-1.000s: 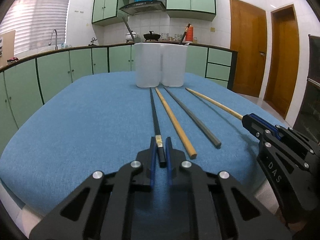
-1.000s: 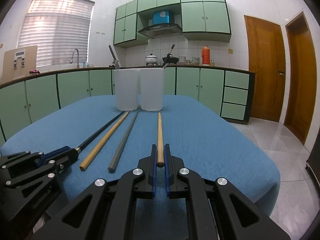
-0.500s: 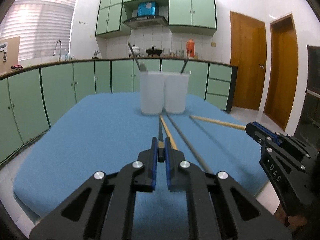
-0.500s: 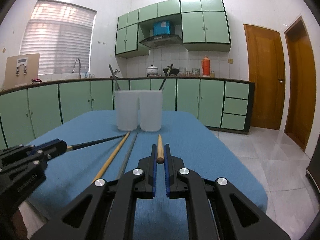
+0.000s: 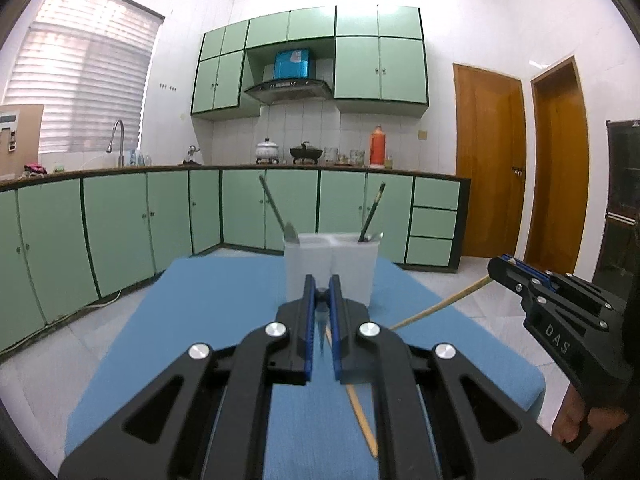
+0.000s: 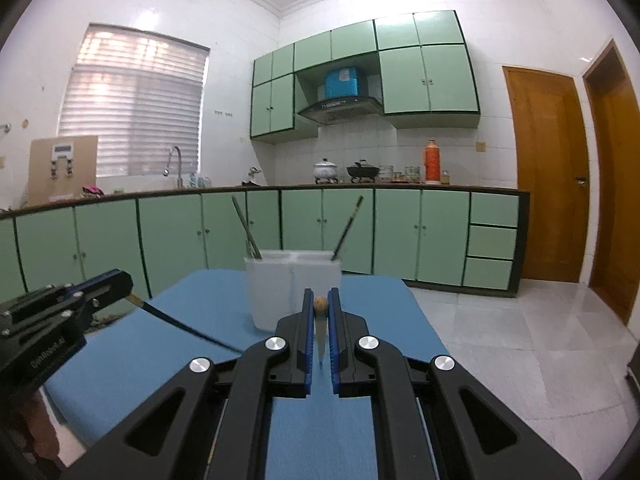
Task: Organize utensils
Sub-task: 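Lift both chopsticks and carry them over the white holder, then lower both chopsticks into the holder and open both tools, then withdraw both open tools toward the wooden and grey chopsticks left, then close the right tool on the grey chopstick, then close the left tool on the wooden chopstick while the right tool holds the grey one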
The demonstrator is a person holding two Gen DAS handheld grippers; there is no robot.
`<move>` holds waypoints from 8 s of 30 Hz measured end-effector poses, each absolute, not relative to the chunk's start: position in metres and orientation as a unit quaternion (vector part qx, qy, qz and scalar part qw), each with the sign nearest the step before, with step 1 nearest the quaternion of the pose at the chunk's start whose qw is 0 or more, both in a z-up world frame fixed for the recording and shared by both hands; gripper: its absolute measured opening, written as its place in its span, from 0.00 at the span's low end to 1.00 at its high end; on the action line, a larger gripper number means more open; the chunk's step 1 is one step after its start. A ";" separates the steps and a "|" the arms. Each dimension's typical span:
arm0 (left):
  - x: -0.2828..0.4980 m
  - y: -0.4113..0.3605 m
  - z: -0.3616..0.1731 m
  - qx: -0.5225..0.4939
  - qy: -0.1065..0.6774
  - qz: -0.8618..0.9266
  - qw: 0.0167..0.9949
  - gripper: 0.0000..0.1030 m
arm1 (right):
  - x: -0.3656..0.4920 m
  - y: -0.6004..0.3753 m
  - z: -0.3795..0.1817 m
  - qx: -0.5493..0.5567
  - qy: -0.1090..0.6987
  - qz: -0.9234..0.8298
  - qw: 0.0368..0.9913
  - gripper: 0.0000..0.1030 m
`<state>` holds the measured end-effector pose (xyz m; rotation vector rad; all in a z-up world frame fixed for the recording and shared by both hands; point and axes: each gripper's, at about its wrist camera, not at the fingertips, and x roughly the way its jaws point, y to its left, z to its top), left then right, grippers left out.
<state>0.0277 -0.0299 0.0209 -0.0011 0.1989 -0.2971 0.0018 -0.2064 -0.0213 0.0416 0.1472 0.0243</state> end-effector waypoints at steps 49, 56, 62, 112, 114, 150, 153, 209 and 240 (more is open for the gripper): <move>0.227 -0.079 0.207 -0.019 0.015 -0.164 0.986 0.06 | 0.224 -0.221 0.194 0.018 0.084 0.073 0.994 0.06; 0.280 -0.089 0.178 -0.015 0.046 -0.149 0.988 0.06 | 0.277 -0.223 0.158 0.035 0.136 0.067 0.988 0.06; 0.310 -0.088 0.146 -0.012 0.083 -0.143 0.986 0.06 | 0.297 -0.224 0.126 0.041 0.162 0.070 0.983 0.06; 0.281 -0.063 0.109 -0.009 0.094 -0.150 0.984 0.60 | 0.256 -0.238 0.090 0.004 0.139 0.049 0.989 0.48; 0.270 -0.058 0.112 -0.010 0.087 -0.147 0.985 0.65 | 0.246 -0.238 0.093 -0.002 0.128 0.045 0.991 0.52; 0.085 0.029 -0.015 -0.026 0.173 -0.065 0.982 0.93 | 0.044 -0.198 -0.071 0.036 0.161 -0.012 0.986 0.92; 0.079 0.029 -0.022 -0.019 0.177 -0.060 0.982 0.93 | 0.038 -0.194 -0.083 0.042 0.166 -0.013 0.985 0.92; 0.035 -0.008 -0.076 0.021 0.211 -0.093 0.973 0.93 | 0.000 -0.164 -0.144 0.008 0.156 -0.040 0.987 0.07; 0.034 -0.091 -0.109 0.026 0.229 -0.122 0.966 0.11 | -0.017 -0.240 -0.141 0.068 0.140 -0.101 0.983 0.07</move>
